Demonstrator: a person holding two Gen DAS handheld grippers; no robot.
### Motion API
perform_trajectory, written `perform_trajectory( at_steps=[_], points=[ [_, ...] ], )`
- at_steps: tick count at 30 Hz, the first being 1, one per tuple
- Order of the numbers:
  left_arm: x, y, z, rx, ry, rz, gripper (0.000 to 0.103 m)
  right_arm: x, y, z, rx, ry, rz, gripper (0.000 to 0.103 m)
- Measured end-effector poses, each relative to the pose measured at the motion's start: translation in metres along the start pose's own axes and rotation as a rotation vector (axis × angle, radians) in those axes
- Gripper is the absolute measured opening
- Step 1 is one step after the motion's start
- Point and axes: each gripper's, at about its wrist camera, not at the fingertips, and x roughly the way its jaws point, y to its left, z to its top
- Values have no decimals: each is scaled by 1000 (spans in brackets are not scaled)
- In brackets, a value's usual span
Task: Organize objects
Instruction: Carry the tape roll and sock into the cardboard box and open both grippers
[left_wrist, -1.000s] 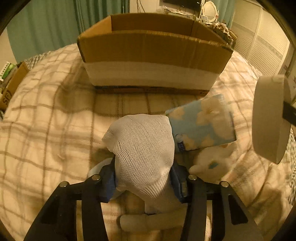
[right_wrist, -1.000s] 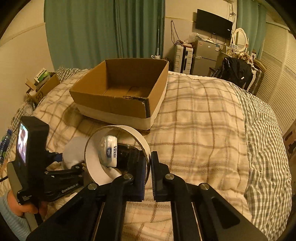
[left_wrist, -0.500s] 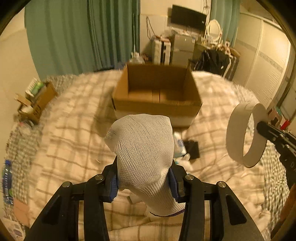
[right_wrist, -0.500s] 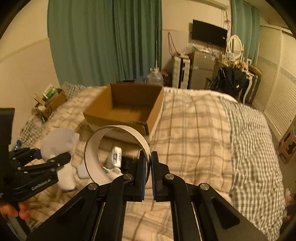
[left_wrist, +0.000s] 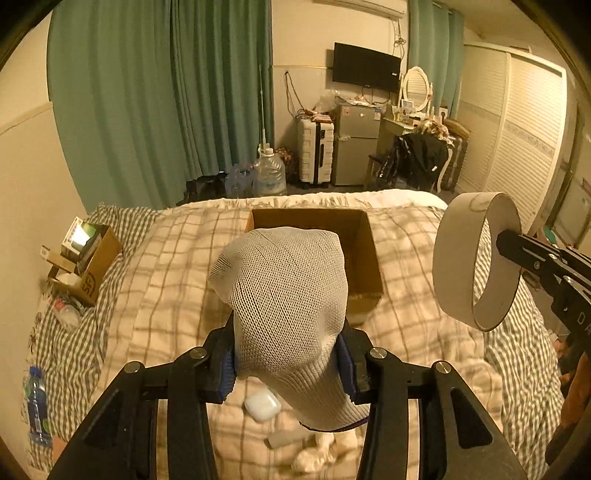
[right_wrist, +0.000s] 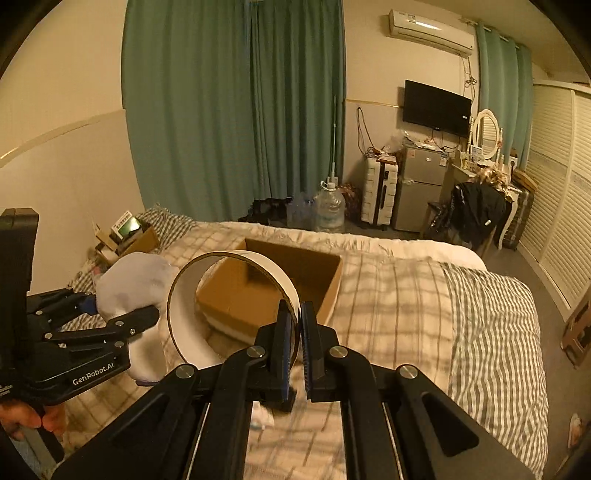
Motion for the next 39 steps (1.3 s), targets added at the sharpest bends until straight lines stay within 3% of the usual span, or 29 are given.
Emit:
perform_trajectory(
  at_steps=[7, 13, 19, 24, 30, 31, 32, 33, 34, 35, 39],
  points=[
    [45, 9, 34, 14, -29, 20, 45, 62, -7, 34, 3, 21, 12, 5],
    [97, 7, 56, 82, -50, 56, 45, 132, -16, 50, 30, 68, 16, 5],
    [144, 7, 55, 140, -16, 69, 45, 194, -22, 37, 60, 133, 13, 4],
    [163, 7, 47, 155, -4, 49, 46, 220, -22, 20, 83, 161, 17, 5],
    [174, 6, 37, 147, 25, 29, 63, 235, -24, 6, 117, 189, 47, 5],
    [175, 6, 35, 143, 29, 28, 73, 237, -26, 4, 121, 194, 48, 7],
    [174, 6, 34, 135, 30, 28, 82, 237, -28, 2, 124, 201, 48, 16],
    [172, 6, 34, 122, 22, 24, 85, 238, -29, 1, 126, 210, 53, 26],
    [171, 8, 33, 113, 21, 16, 91, 238, -30, -1, 130, 223, 58, 54],
    [171, 8, 33, 108, 25, 13, 94, 238, -32, -2, 138, 229, 53, 67],
    [158, 10, 29, 103, 37, 18, 94, 225, -39, -3, 158, 223, 50, 67]
  ],
)
